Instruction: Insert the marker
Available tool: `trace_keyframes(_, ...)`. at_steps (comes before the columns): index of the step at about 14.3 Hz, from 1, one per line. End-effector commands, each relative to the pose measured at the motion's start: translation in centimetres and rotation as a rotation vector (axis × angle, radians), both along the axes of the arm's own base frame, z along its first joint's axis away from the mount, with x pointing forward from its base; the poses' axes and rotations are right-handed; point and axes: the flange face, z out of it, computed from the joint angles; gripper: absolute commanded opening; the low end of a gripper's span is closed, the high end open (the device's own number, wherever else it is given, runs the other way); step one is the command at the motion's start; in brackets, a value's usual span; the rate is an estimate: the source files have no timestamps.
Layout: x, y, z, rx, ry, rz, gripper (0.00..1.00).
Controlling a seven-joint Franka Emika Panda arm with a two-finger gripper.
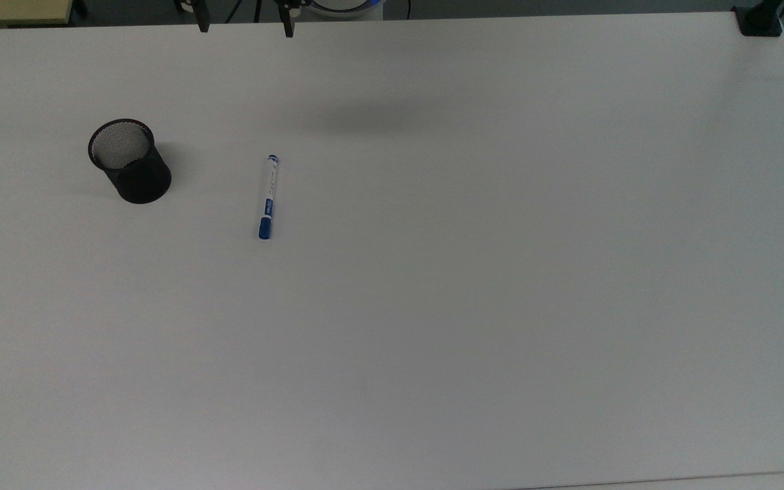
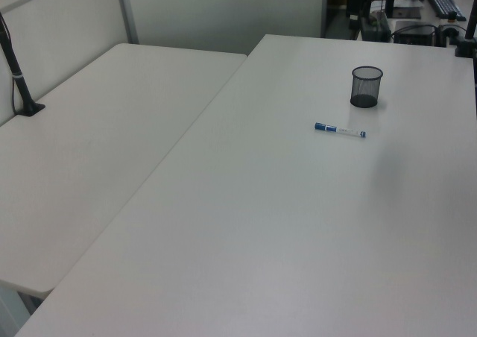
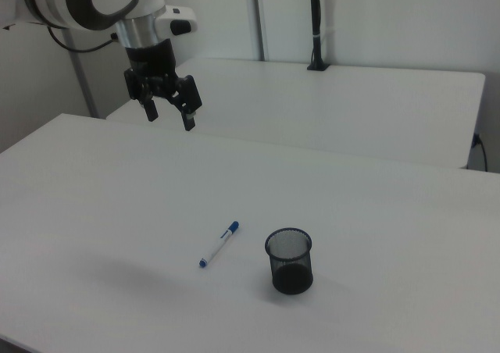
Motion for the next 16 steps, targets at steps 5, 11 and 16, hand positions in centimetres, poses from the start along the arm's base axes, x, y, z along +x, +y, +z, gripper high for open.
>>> trace_keyframes(5, -0.55, -0.02, 0.15, 0.012, -0.006, 0.023, 1.0)
trace_keyframes(11, -0.56, -0.02, 0.08, 0.012, -0.005, 0.023, 1.0)
trace_keyframes(16, -0.59, -0.44, -0.18, 0.009, 0.002, 0.064, 1.0)
